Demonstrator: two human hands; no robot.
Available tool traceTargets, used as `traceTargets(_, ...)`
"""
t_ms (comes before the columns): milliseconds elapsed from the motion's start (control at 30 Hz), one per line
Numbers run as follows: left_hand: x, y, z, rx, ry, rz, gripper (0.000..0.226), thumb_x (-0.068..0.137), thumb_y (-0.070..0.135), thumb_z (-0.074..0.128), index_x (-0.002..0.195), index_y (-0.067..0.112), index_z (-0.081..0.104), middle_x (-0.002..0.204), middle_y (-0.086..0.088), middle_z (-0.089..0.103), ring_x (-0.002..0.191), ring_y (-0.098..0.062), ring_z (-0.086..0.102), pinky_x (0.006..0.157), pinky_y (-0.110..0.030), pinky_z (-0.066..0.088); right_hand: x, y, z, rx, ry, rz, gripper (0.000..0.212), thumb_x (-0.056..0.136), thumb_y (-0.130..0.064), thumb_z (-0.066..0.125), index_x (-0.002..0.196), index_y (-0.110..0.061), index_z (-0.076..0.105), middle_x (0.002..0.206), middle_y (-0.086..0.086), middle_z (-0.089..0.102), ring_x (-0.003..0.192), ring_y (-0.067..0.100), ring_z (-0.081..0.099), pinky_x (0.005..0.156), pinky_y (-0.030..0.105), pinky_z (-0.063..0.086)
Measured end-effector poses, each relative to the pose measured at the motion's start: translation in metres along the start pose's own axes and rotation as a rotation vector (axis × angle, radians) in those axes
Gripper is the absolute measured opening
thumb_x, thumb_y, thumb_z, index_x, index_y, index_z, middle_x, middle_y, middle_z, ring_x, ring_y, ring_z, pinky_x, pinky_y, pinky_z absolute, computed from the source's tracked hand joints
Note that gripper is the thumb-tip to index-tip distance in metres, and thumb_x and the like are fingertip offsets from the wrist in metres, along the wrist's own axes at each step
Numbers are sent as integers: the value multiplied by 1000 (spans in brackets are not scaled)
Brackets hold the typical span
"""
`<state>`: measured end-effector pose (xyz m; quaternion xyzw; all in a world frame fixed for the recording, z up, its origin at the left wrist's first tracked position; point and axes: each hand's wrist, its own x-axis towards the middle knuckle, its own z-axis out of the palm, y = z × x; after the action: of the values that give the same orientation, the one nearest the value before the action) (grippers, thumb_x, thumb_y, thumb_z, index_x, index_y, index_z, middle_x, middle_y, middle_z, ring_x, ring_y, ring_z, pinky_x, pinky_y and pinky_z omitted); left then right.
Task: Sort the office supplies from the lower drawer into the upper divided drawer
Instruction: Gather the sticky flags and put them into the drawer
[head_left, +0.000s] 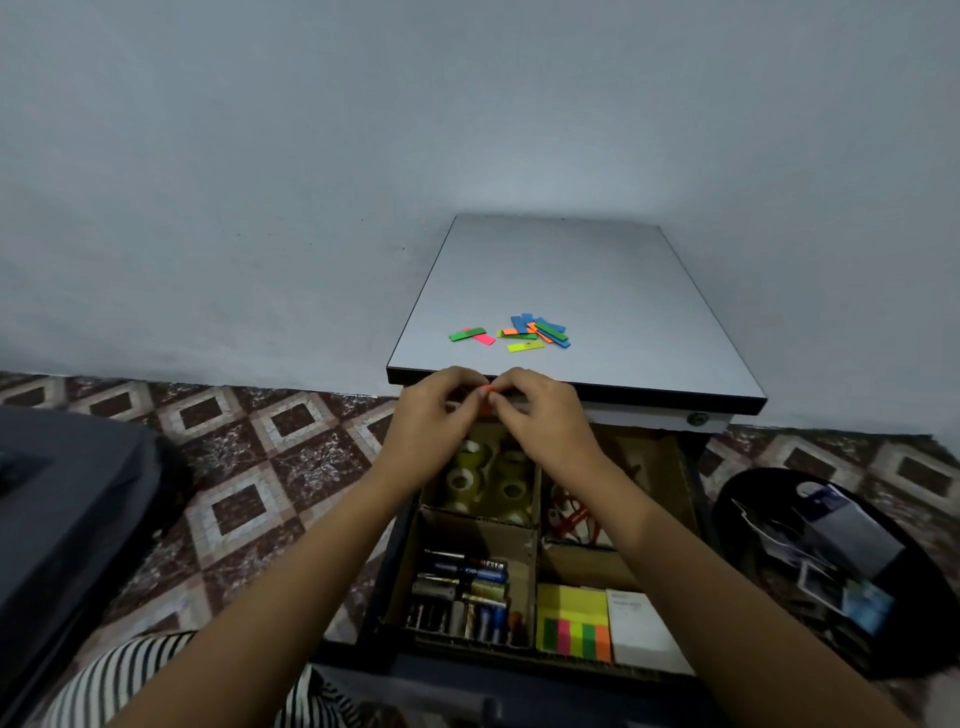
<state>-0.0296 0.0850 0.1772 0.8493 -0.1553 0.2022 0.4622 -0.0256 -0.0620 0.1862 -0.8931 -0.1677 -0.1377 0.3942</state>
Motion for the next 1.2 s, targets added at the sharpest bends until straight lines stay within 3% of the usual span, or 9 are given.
traceTargets(100, -16, 12, 7, -123, -2, -86, 9, 88, 11, 62, 90, 17, 69, 83, 17, 65, 79, 9, 60, 69, -6, 45, -24, -2, -6, 194, 4, 119, 5, 89, -24, 62, 90, -20, 65, 87, -8, 65, 83, 2, 60, 71, 13, 48)
traceTargets(333, -61, 16, 22, -203, -86, -200, 13, 88, 16, 63, 85, 29, 65, 85, 12, 66, 82, 3, 60, 73, -12, 48, -76, 8, -12, 409, -11, 260, 7, 90, -17, 62, 85, -21, 66, 80, -3, 66, 74, 1, 61, 64, 16, 48)
traceTargets(467, -88, 14, 35, -228, -179, -305, 13, 88, 18, 63, 84, 29, 66, 85, 11, 67, 82, -2, 63, 76, -24, 53, -105, 23, -10, 345, -22, 328, 19, 90, -18, 61, 80, -34, 62, 72, -11, 63, 70, -7, 59, 62, 12, 42)
traceTargets(600, -107, 12, 50, -182, -255, -378, 14, 87, 17, 65, 81, 29, 66, 82, 14, 65, 79, 5, 59, 75, -14, 47, -135, 39, -15, 239, -115, 399, 18, 91, -21, 60, 75, -27, 67, 68, -11, 62, 66, -3, 57, 60, 11, 40)
traceTargets(700, -118, 13, 58, -172, -295, -389, 17, 87, 18, 64, 78, 33, 63, 79, 16, 64, 76, 7, 58, 72, -15, 46, -152, 55, -17, 160, -157, 495, 18, 89, -18, 62, 72, -24, 66, 68, -7, 62, 63, 2, 55, 63, 21, 41)
traceTargets(833, -124, 16, 62, -186, -306, -405, 23, 88, 15, 62, 74, 34, 61, 78, 13, 64, 77, 0, 58, 68, -13, 44, -163, 68, -16, 93, -185, 582, 14, 87, -15, 62, 77, -25, 62, 76, 7, 67, 76, 20, 66, 69, 27, 49)
traceTargets(1033, -124, 13, 61, -209, -260, -430, 18, 87, 12, 64, 76, 27, 64, 73, 12, 60, 68, 8, 53, 61, -8, 40, -160, 74, -10, -42, -294, 595, 24, 86, -17, 59, 69, -34, 57, 69, -1, 68, 73, 16, 66, 76, 36, 53)
traceTargets(1133, -124, 12, 62, -220, -257, -449, 13, 87, 11, 64, 79, 22, 66, 73, 11, 60, 67, 7, 52, 61, -8, 40, -155, 75, -7, -46, -361, 621, 21, 87, -16, 59, 71, -30, 59, 72, -6, 62, 72, 15, 63, 66, 27, 51)
traceTargets(1200, -125, 11, 62, -217, -257, -452, 12, 87, 12, 64, 80, 22, 66, 73, 12, 60, 67, 6, 53, 62, -10, 40, -153, 75, -6, -84, -408, 632, 14, 89, -18, 59, 77, -26, 62, 71, -13, 57, 66, 6, 57, 54, 13, 43)
